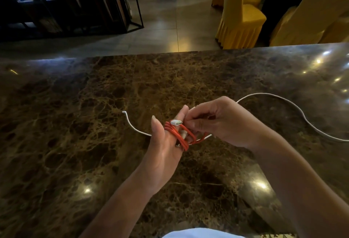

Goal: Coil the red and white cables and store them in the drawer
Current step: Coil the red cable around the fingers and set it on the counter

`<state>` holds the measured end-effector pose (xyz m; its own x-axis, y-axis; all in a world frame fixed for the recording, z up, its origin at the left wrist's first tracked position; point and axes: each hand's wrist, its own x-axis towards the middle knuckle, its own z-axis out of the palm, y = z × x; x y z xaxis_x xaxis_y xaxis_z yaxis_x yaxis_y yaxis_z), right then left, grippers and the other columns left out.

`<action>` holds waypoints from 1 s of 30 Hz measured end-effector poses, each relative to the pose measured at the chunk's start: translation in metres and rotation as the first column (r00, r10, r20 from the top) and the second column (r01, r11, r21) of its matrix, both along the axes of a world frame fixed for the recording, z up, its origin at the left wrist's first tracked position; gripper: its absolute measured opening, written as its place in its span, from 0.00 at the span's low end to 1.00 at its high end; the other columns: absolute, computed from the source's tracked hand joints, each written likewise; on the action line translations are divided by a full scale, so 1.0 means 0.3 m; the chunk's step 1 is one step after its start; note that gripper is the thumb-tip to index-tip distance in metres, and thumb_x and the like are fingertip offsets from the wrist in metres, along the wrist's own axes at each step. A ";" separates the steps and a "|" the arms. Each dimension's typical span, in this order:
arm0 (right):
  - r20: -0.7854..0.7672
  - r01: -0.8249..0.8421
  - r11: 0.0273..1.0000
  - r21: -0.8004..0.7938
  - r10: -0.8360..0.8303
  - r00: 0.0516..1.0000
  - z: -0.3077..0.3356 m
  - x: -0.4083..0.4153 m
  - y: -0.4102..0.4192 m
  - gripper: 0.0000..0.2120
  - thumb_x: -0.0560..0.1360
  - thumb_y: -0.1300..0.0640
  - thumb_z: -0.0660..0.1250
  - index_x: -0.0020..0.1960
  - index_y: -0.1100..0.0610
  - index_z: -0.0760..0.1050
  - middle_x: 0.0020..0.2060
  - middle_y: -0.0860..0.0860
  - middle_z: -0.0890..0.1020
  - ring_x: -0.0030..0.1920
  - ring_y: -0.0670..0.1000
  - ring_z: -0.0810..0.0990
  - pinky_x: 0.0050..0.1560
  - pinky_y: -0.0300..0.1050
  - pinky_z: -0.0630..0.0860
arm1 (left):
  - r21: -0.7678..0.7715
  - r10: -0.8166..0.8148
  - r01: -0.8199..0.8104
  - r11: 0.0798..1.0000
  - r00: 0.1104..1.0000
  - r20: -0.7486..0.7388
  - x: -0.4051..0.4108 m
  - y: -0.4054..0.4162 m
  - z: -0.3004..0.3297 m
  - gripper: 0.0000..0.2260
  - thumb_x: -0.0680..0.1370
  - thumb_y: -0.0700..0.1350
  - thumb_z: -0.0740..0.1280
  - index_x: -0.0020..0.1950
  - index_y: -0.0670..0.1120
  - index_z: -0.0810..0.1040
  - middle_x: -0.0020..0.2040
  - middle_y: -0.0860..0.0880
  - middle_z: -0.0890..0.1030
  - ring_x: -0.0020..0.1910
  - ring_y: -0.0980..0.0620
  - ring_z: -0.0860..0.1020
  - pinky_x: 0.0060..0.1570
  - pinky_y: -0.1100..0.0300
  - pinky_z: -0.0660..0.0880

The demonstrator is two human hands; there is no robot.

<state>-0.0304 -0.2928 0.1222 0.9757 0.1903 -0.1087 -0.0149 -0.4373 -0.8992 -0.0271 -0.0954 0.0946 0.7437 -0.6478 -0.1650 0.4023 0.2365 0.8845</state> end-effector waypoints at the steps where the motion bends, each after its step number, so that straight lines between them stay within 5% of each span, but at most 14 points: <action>1: -0.001 -0.035 0.998 -0.046 0.035 0.999 0.009 0.003 -0.004 0.06 0.78 0.61 0.73 0.52 0.54 0.88 0.42 0.50 0.89 0.43 0.47 0.88 0.46 0.39 0.82 | -0.001 -0.029 0.029 1.000 0.999 -0.014 0.000 0.006 0.004 0.59 0.64 0.79 0.67 0.83 0.47 0.54 0.82 0.49 0.66 0.79 0.55 0.68 0.77 0.62 0.64; 4: -0.008 -0.144 0.972 -0.187 0.145 0.989 0.034 0.012 -0.021 0.07 0.79 0.57 0.72 0.54 0.49 0.88 0.43 0.46 0.88 0.44 0.45 0.87 0.49 0.44 0.82 | -0.004 -0.049 0.049 0.999 0.997 -0.057 -0.003 -0.007 0.017 0.60 0.65 0.79 0.68 0.84 0.45 0.51 0.82 0.49 0.65 0.80 0.54 0.66 0.78 0.61 0.62; 7: -0.011 -0.193 0.970 -0.151 0.194 0.981 0.037 0.015 -0.020 0.07 0.81 0.58 0.71 0.56 0.52 0.86 0.44 0.47 0.88 0.46 0.47 0.87 0.49 0.46 0.82 | -0.056 -0.006 0.002 0.998 0.997 -0.073 0.006 0.001 0.011 0.59 0.66 0.77 0.69 0.84 0.44 0.52 0.81 0.48 0.68 0.79 0.53 0.68 0.76 0.61 0.67; 10: -0.015 -0.099 0.995 -0.031 0.099 0.995 0.009 0.013 0.002 0.03 0.79 0.56 0.74 0.50 0.55 0.84 0.39 0.48 0.86 0.40 0.46 0.84 0.42 0.44 0.79 | -0.078 -0.011 0.004 0.997 0.996 -0.087 0.009 0.009 0.025 0.57 0.67 0.76 0.69 0.84 0.44 0.53 0.81 0.47 0.69 0.79 0.51 0.68 0.76 0.60 0.66; 14: -0.016 0.031 0.997 -0.072 -0.032 0.999 -0.015 0.013 0.037 0.06 0.78 0.52 0.75 0.42 0.50 0.83 0.33 0.44 0.84 0.34 0.41 0.81 0.38 0.38 0.75 | -0.036 0.004 -0.007 0.999 0.998 -0.061 0.007 -0.002 0.017 0.58 0.64 0.76 0.72 0.83 0.46 0.54 0.81 0.51 0.68 0.77 0.56 0.70 0.72 0.63 0.70; 18: -0.051 -0.004 0.985 -0.174 -0.005 0.999 0.000 0.013 0.041 0.09 0.77 0.52 0.76 0.39 0.52 0.83 0.30 0.45 0.81 0.30 0.40 0.77 0.35 0.37 0.72 | -0.005 -0.061 0.061 0.998 0.998 -0.034 0.001 0.000 0.007 0.55 0.67 0.76 0.70 0.83 0.49 0.55 0.81 0.52 0.67 0.79 0.57 0.67 0.78 0.58 0.64; 21: -0.032 -0.007 0.995 -0.100 0.004 0.999 0.010 -0.007 0.055 0.09 0.77 0.55 0.76 0.38 0.53 0.83 0.32 0.47 0.82 0.32 0.42 0.77 0.37 0.40 0.74 | -0.067 -0.078 0.074 0.995 0.995 -0.057 0.000 0.008 0.005 0.52 0.70 0.75 0.68 0.84 0.47 0.54 0.82 0.50 0.66 0.81 0.55 0.64 0.80 0.55 0.60; 24: -0.018 -0.082 0.993 -0.085 0.081 0.997 0.027 -0.025 0.060 0.09 0.81 0.56 0.71 0.42 0.55 0.84 0.35 0.50 0.82 0.34 0.48 0.79 0.37 0.50 0.77 | -0.067 -0.065 0.062 0.996 0.997 -0.039 0.001 0.007 0.003 0.52 0.70 0.77 0.65 0.84 0.47 0.55 0.83 0.51 0.64 0.82 0.55 0.62 0.80 0.54 0.58; 26: -0.033 -0.169 0.986 -0.010 0.169 0.985 0.044 -0.035 0.050 0.09 0.82 0.57 0.68 0.48 0.58 0.86 0.45 0.55 0.83 0.45 0.55 0.82 0.49 0.58 0.80 | -0.043 -0.001 0.000 0.999 1.000 -0.017 0.001 0.006 0.008 0.52 0.71 0.77 0.63 0.84 0.47 0.56 0.82 0.52 0.66 0.81 0.56 0.64 0.79 0.56 0.62; 28: -0.020 -0.208 0.978 0.027 0.209 0.978 0.052 -0.047 0.058 0.08 0.81 0.58 0.70 0.57 0.55 0.86 0.53 0.47 0.81 0.53 0.48 0.81 0.57 0.47 0.79 | -0.085 0.095 -0.103 0.991 0.991 -0.094 0.012 0.005 0.012 0.48 0.72 0.77 0.60 0.83 0.47 0.59 0.81 0.51 0.69 0.80 0.54 0.66 0.79 0.52 0.61; 30: 0.155 -0.088 0.987 -0.133 0.108 0.982 0.013 -0.064 0.099 0.16 0.77 0.58 0.73 0.64 0.50 0.81 0.53 0.42 0.78 0.53 0.45 0.79 0.56 0.41 0.78 | -0.139 0.170 -0.200 0.970 0.964 -0.206 0.033 0.010 0.009 0.46 0.74 0.74 0.55 0.83 0.45 0.60 0.80 0.48 0.70 0.80 0.50 0.67 0.81 0.48 0.58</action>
<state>-0.0496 -0.2631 0.1260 0.9595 0.2809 0.0197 0.1746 -0.5387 -0.8242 -0.0174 -0.0924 0.0972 0.8175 -0.5311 -0.2225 0.4958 0.4527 0.7411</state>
